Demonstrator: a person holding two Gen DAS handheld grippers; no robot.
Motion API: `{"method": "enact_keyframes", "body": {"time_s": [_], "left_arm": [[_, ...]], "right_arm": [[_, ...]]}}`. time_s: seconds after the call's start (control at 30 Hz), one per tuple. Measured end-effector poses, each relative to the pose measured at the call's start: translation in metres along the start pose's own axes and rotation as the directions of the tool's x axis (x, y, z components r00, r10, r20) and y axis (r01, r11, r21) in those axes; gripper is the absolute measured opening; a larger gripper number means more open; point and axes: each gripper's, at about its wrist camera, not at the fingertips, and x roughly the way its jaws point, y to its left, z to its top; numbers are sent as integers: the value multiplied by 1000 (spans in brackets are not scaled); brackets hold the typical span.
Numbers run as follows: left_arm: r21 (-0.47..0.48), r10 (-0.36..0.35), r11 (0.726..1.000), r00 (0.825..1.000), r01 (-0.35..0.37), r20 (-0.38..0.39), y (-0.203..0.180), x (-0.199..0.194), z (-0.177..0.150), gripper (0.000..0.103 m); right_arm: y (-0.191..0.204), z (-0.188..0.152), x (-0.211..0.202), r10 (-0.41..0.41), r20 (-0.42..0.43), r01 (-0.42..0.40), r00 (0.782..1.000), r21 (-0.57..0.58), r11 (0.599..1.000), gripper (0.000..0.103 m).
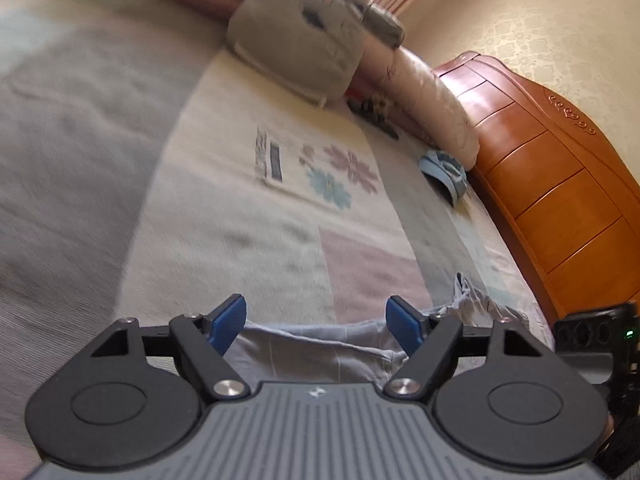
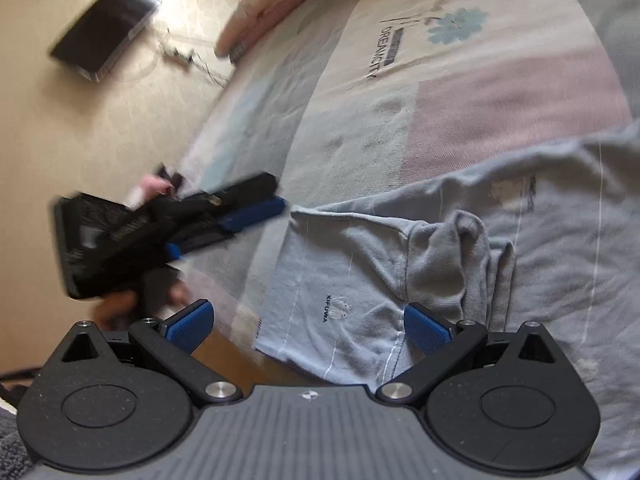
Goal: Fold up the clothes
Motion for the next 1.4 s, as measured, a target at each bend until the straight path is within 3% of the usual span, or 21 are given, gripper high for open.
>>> {"method": "enact_keyframes", "body": {"time_s": [0.3, 0.4, 0.53, 0.6, 0.63, 0.73, 0.83, 0.9, 0.97, 1.07, 1.2, 1.27, 1.4], "left_arm": [[-42, 130, 991, 991, -130, -14, 5, -4, -19, 77], [14, 154, 988, 988, -154, -27, -7, -2, -22, 77], [140, 212, 968, 977, -207, -18, -34, 8, -14, 78], [195, 221, 957, 975, -215, -13, -50, 16, -10, 79], [220, 218, 953, 976, -209, -15, -59, 21, -9, 79], [289, 214, 937, 976, -196, -31, -84, 37, -10, 80], [323, 199, 931, 979, -171, -54, -105, 49, -12, 80], [339, 190, 928, 979, -156, -70, -119, 56, -13, 80], [358, 185, 923, 978, -141, -93, -133, 67, -15, 80], [388, 175, 914, 977, -115, -121, -157, 84, -17, 80], [401, 116, 916, 976, -34, -183, -187, 112, -24, 80], [384, 88, 923, 968, 10, -236, -197, 132, -31, 80], [332, 88, 943, 945, 23, -314, -198, 169, -46, 80]], "right_arm": [[12, -1, 8, -65, -38, 55, 997, -229, 972, 103], [14, -1, 4, -95, -32, 82, 995, -289, 954, 103], [4, 8, -38, -184, 66, 195, 981, -283, 939, 103], [-9, 10, -66, -290, 145, 320, 946, -267, 909, 103], [-16, 10, -79, -354, 183, 392, 917, -258, 883, 103], [-38, -1, -112, -532, 259, 589, 806, -251, 768, 103], [-66, -19, -125, -627, 253, 676, 737, -242, 696, 103], [-84, -32, -124, -670, 227, 707, 707, -230, 668, 103], [-97, -44, -123, -682, 218, 716, 698, -212, 665, 103], [-107, -55, -129, -648, 261, 693, 715, -149, 705, 103], [-108, -69, -129, -638, 344, 704, 689, -108, 702, 103], [-108, -72, -128, -634, 370, 707, 680, -100, 700, 103], [-108, -77, -128, -619, 399, 704, 677, -105, 702, 103]]}}
